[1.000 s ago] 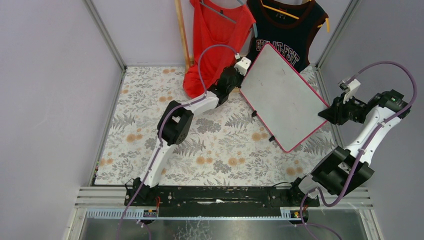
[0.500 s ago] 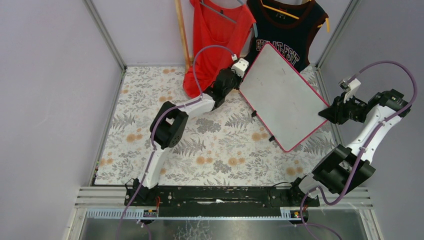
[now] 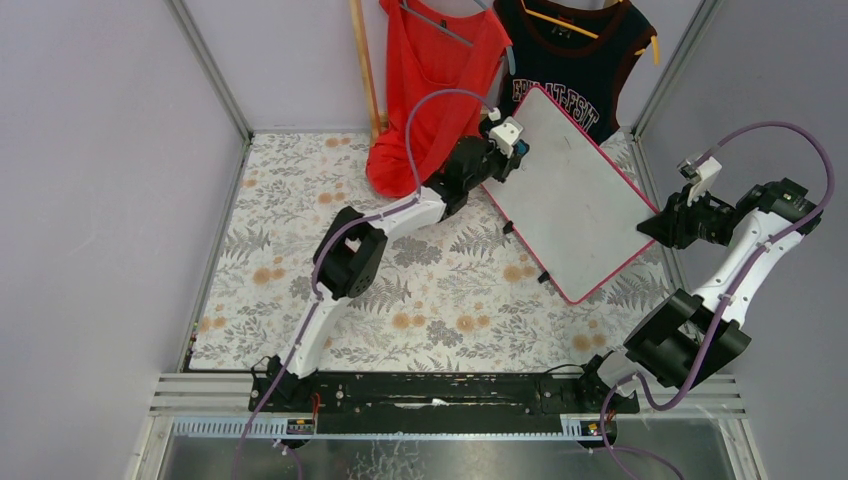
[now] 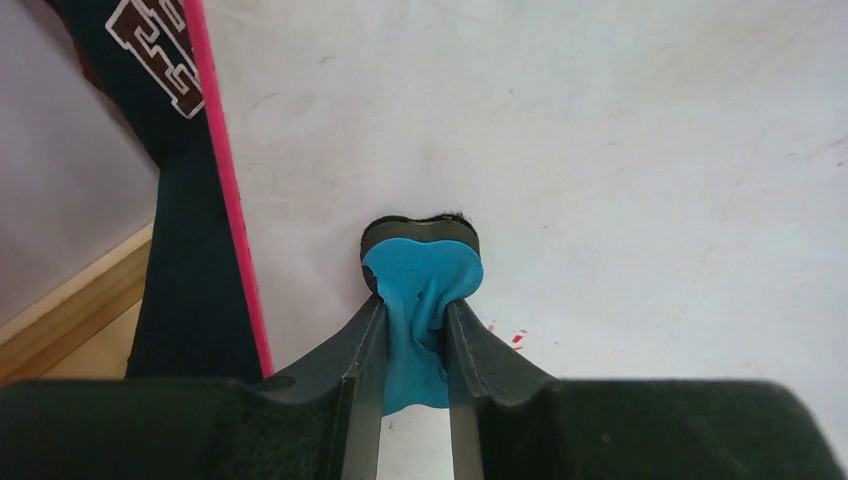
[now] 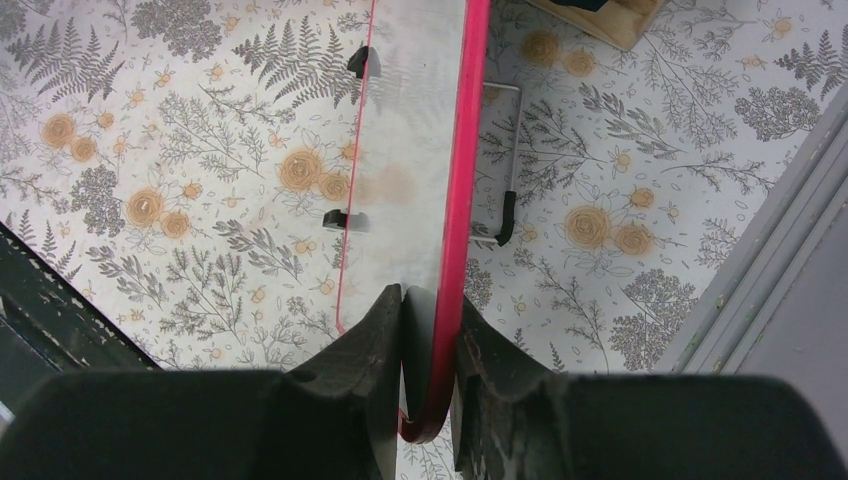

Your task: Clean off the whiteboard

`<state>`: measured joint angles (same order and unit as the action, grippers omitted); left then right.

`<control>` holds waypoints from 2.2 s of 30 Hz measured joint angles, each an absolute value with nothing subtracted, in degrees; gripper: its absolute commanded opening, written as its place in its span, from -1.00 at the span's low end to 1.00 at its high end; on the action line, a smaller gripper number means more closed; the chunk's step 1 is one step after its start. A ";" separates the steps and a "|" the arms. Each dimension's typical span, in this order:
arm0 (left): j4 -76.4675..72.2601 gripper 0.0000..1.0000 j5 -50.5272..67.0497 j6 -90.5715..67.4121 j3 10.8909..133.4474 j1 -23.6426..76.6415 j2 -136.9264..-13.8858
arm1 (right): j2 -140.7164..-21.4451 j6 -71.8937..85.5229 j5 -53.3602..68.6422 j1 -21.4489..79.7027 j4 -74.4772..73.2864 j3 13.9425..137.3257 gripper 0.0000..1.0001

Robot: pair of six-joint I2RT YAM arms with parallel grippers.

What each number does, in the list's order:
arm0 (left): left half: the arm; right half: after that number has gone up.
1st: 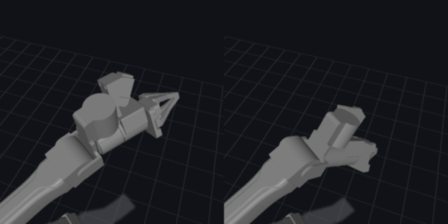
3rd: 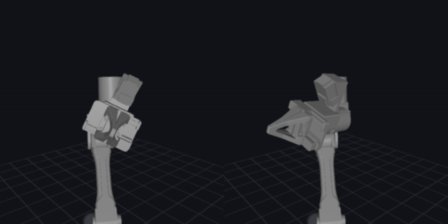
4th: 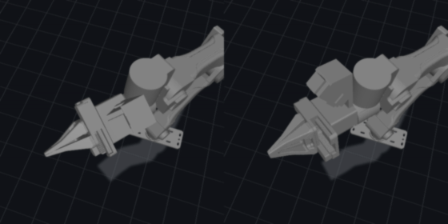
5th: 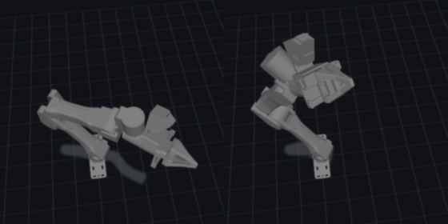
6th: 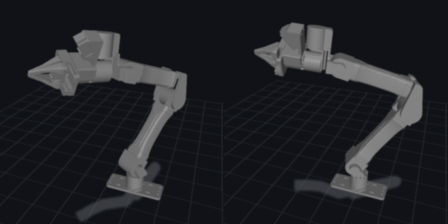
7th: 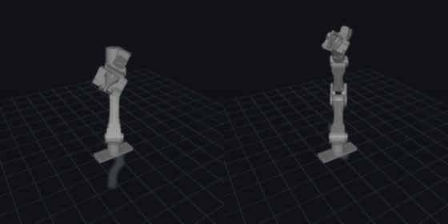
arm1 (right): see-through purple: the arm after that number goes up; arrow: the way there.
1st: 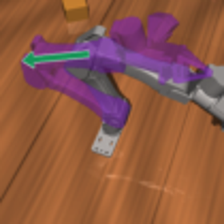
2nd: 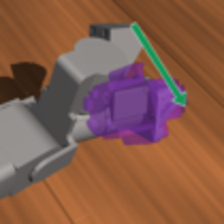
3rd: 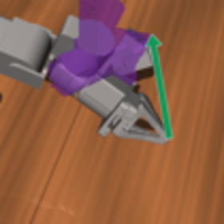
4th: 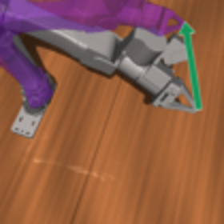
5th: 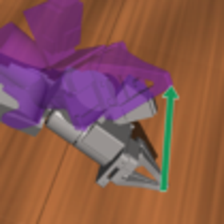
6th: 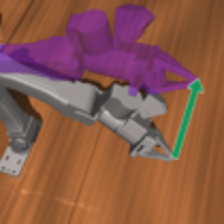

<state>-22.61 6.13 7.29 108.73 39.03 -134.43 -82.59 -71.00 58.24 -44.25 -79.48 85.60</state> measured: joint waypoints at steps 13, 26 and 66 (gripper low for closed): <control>-22.31 -1.00 6.02 8.88 108.09 42.50 -133.84 | -82.76 -70.67 57.87 -44.25 -78.98 85.62 -1.00; -12.71 -1.00 7.68 9.02 124.36 39.99 -141.40 | -84.16 -67.96 55.18 -44.93 -79.40 84.47 -1.00; -14.20 -1.00 7.62 10.57 111.44 48.42 -133.29 | -84.18 -68.07 54.61 -44.88 -81.97 83.81 -1.00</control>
<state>-14.20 7.62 10.57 111.44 48.42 -133.29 -84.18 -68.07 54.61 -44.88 -81.97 83.81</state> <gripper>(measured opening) 0.225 0.253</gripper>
